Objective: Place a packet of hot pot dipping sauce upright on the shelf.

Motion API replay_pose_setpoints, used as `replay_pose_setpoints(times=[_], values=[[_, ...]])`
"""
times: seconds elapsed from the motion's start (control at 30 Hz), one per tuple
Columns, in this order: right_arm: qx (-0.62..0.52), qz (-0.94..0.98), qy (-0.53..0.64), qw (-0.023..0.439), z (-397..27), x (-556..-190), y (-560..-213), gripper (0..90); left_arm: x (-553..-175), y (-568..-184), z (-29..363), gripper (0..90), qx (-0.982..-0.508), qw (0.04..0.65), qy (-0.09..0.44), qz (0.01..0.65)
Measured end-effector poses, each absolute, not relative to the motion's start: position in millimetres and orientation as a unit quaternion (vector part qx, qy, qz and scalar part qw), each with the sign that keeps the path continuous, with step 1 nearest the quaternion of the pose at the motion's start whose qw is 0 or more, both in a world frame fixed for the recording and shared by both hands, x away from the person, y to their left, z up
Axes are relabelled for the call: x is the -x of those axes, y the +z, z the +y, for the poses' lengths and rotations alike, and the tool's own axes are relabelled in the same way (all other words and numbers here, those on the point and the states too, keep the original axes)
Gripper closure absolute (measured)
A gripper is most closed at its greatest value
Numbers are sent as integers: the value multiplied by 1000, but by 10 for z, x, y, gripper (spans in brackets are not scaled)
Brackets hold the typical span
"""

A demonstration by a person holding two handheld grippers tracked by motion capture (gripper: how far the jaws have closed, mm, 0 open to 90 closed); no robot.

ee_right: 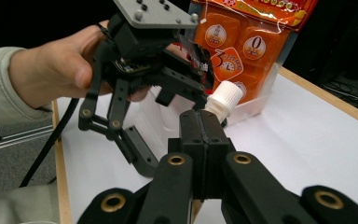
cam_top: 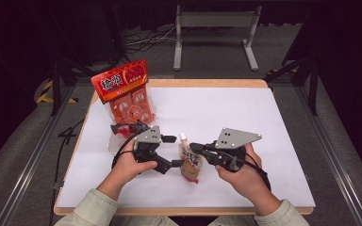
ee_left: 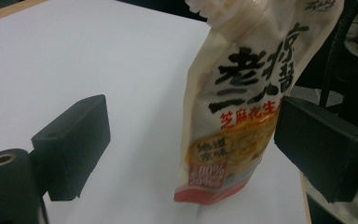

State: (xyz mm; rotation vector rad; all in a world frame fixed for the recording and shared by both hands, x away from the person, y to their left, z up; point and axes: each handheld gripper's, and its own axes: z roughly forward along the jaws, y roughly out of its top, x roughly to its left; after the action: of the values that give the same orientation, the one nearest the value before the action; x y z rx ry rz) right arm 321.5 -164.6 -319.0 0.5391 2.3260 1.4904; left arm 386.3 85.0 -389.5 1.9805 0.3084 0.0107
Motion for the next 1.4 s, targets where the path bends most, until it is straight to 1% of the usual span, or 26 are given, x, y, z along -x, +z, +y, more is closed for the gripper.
replay_pose_setpoints(times=[0.17, 0.2, 0.23, 0.27, 0.3, 0.33, 0.37, 0.43, 0.47, 0.5, 0.7, 0.87, 1.03, 1.1, 1.23, 1.4], values=[[-180, 817, 524, 160, -1591, -3205, -3187, 900, -3881, -3896, 773, 161, -822, 558, -11, 108], [-180, 817, 524, 158, -1583, -3204, -3187, 900, -3881, -3896, 773, 197, -822, 558, -11, 108], [-177, 817, 526, 159, -1576, -3207, -3188, 900, -3880, -3883, 763, 244, -818, 567, -28, 94], [-177, 816, 527, 157, -1572, -3208, -3190, 900, -3878, -3880, 760, 263, -816, 570, -31, 89], [-176, 816, 527, 156, -1569, -3208, -3192, 900, -3877, -3878, 763, 306, -817, 570, -34, 83], [-177, 817, 527, 157, -1568, -3208, -3194, 900, -3867, -3878, 765, 373, -817, 570, -43, 74], [-177, 816, 527, 157, -1568, -3209, -3200, 900, -3858, -3876, 766, 461, -818, 569, -45, 66], [-178, 816, 527, 156, -1569, -3214, -3208, 900, -3847, -3871, 764, 542, -822, 564, -39, 66], [-180, 816, 526, 155, -1574, -3222, -3223, 900, -3840, -3865, 762, 608, -834, 548, -25, 59], [-182, 816, 526, 154, -1577, -3224, -3229, 900, -3842, -3872, 763, 647, -836, 545, -31, 59], [-189, 815, 527, 152, -1601, -3247, -3264, 900, -3830, -3855, 761, 817, -846, 530, -31, 47], [-190, 812, 532, 145, -1613, -3253, -3260, 900, -3820, -3829, 772, 865, -848, 527, -32, 40], [-194, 806, 542, 137, -1630, -3254, -3255, 900, -3806, -3805, 788, 872, -859, 510, -20, 40], [-197, 799, 550, 138, -1658, -3256, -3239, 860, -3808, -3801, 801, 874, -862, 505, -17, 41], [-206, 791, 558, 141, -1724, -3271, -3232, 820, -3805, -3775, 847, 876, -858, 511, -20, 46], [-221, 782, 566, 139, -1823, -3288, -3224, 760, -3802, -3707, 949, 876, -858, 511, -10, 52]])
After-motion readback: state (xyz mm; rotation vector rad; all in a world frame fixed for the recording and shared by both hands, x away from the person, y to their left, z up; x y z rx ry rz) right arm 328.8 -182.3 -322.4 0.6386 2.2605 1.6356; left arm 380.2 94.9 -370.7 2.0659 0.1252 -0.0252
